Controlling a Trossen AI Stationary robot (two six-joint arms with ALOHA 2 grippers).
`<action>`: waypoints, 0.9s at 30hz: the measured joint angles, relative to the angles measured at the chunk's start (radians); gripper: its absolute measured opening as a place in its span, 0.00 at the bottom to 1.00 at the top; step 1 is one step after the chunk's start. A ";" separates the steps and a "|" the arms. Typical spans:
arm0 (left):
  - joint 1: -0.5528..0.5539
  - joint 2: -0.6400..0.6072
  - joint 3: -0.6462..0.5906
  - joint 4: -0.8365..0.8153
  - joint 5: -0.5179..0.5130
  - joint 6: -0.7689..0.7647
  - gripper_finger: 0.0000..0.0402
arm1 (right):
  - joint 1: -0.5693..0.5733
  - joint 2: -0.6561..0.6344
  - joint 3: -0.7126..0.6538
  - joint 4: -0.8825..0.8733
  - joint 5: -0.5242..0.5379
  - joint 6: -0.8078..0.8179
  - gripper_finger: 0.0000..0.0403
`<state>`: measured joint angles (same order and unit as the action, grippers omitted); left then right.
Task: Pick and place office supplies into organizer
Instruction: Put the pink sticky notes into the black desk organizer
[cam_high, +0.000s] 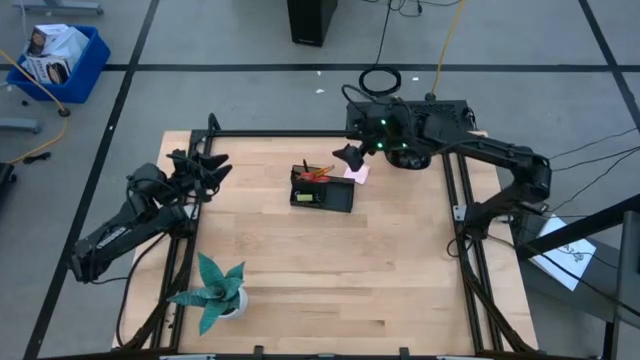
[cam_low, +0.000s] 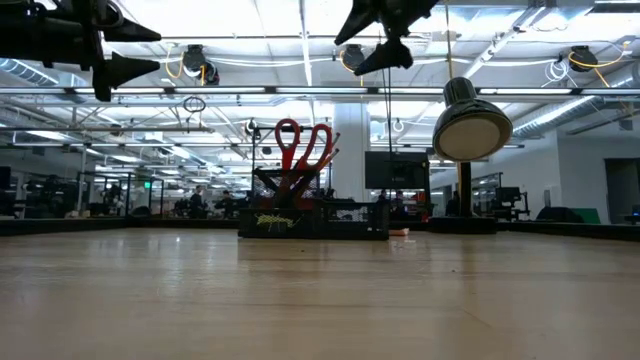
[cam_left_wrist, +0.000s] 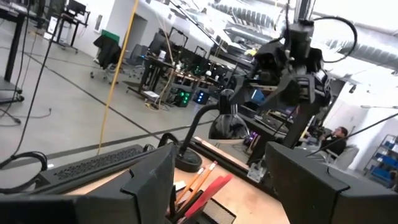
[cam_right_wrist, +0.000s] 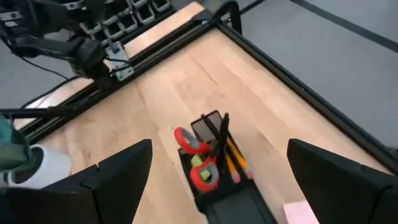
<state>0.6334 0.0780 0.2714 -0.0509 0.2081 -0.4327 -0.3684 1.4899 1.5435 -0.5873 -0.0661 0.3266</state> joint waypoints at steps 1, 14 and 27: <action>0.000 0.000 0.000 0.000 0.000 0.009 0.64 | -0.009 0.011 0.006 0.000 -0.016 -0.012 0.90; 0.000 0.000 0.000 0.000 -0.001 0.012 0.64 | -0.033 0.077 0.017 0.067 0.326 -0.105 0.90; 0.000 0.000 0.000 0.001 -0.003 0.010 0.64 | 0.024 0.195 0.015 0.046 0.400 0.422 0.90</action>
<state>0.6331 0.0784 0.2714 -0.0502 0.2047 -0.4229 -0.3441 1.6848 1.5585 -0.5418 0.3341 0.7489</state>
